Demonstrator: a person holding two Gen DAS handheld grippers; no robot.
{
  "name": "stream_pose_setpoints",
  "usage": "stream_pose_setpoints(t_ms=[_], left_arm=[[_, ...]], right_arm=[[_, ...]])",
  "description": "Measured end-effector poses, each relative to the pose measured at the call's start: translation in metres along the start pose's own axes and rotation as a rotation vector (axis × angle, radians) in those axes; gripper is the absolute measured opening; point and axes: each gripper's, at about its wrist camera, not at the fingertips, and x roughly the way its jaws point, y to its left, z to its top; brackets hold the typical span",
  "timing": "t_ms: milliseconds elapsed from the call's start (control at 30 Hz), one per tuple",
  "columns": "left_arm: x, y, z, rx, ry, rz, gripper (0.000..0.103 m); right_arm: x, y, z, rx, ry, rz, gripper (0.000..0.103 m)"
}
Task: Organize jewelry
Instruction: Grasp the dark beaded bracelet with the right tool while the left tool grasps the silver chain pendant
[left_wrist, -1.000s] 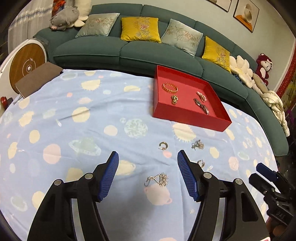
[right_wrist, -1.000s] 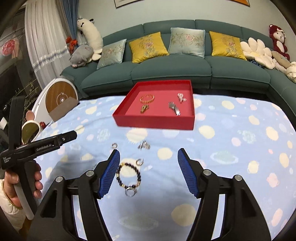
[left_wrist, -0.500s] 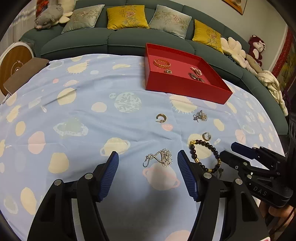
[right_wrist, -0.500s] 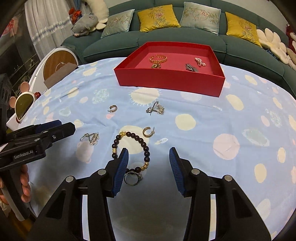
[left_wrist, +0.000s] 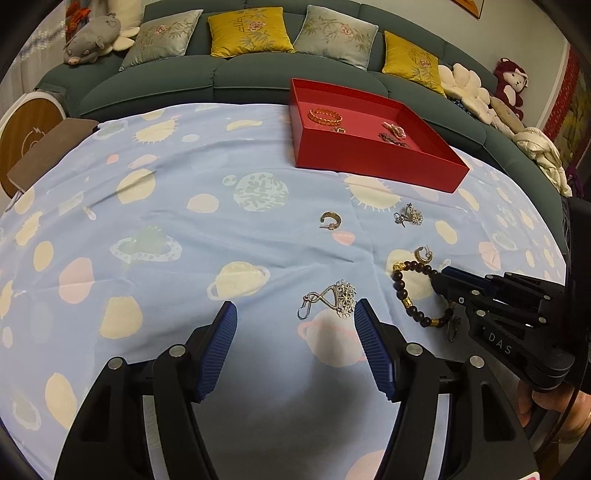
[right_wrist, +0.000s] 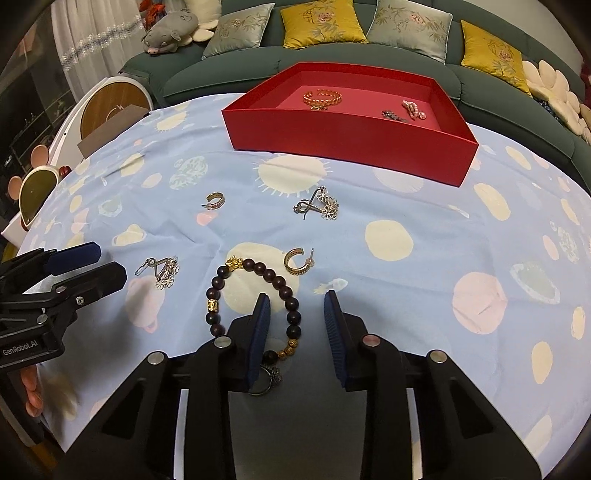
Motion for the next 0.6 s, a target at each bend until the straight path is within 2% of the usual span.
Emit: stream_pose_setpoints(t_ms=[33,167,367,600], left_arm=[[0.000,0.000,0.000,0.000,-0.001,0.000,0.063],[0.002,-0.002,0.002,0.000,0.001,-0.004,0.063],[0.005,-0.011,0.001,0.019,0.005,-0.010,0.063],[0.017,-0.022,0.001,0.039,0.016,-0.002,0.063]], right_arm=[[0.000,0.001,0.001,-0.010,-0.002,-0.005,0.008],[-0.004,0.002,0.002,-0.010,-0.016,0.000,0.007],[-0.042,-0.019,0.019,0.105,-0.111,0.106,0.007],[-0.077,-0.044,0.026,0.152,-0.188,0.097,0.007]])
